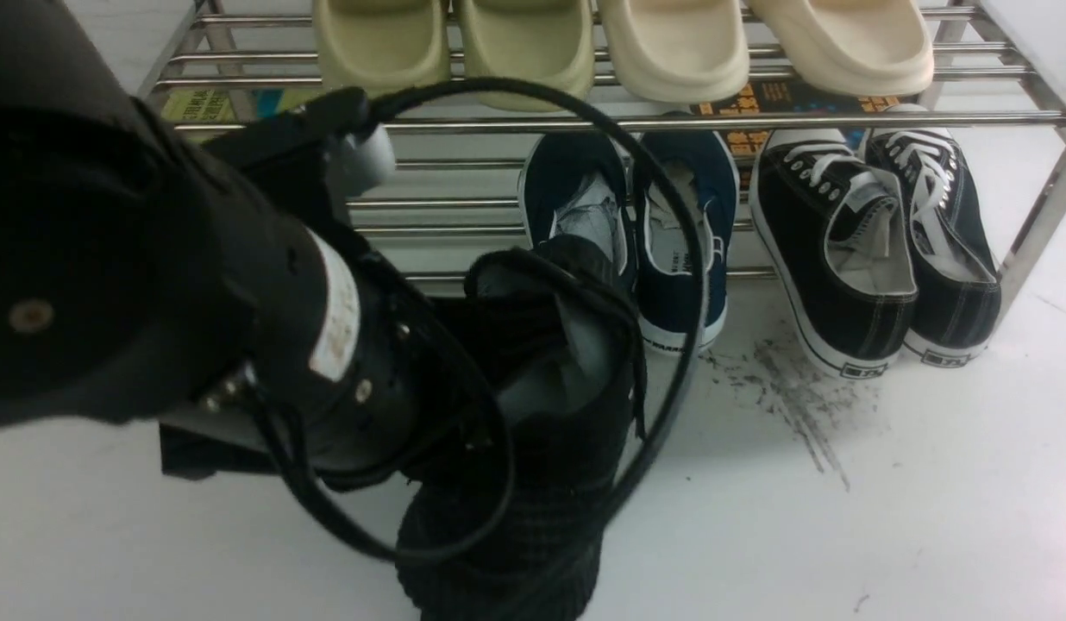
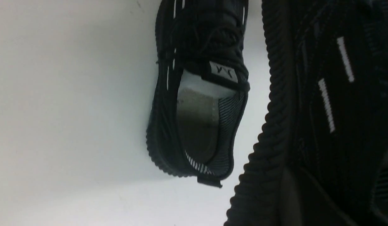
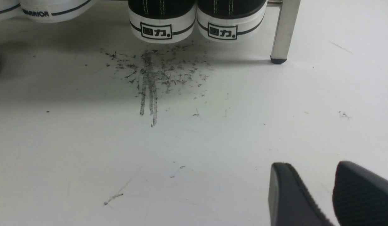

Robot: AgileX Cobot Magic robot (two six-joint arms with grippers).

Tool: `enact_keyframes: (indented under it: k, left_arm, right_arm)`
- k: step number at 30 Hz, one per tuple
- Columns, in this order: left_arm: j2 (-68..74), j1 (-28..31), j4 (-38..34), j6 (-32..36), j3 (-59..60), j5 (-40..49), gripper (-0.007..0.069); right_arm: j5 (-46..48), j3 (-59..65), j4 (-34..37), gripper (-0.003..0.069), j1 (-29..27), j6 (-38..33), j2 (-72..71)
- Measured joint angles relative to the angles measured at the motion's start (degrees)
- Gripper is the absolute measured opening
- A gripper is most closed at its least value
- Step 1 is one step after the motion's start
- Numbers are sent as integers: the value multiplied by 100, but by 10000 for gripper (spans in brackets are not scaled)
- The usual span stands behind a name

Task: Take the shoes off the shelf with your hand on the white table.
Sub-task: 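Set the held shoe down on the floor in front of the rack with the left gripper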

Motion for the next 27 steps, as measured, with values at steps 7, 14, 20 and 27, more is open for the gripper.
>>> enact_keyframes:
  k: [7, 14, 20, 27]
  left_arm:
    - [339, -1079, 419, -1400, 0, 75, 31]
    - [1204, -1454, 471, -1913, 0, -161, 35]
    - [1834, -1458, 849, -2151, 0, -719, 41]
    - [2383, -1458, 1276, -2776, 0, -1072, 50]
  right_arm:
    - [0, 0, 0, 237, 0, 0, 0]
    - [0, 0, 0, 237, 0, 0, 0]
    - [0, 0, 0, 237, 0, 0, 0]
    - [0, 0, 0, 237, 0, 0, 0]
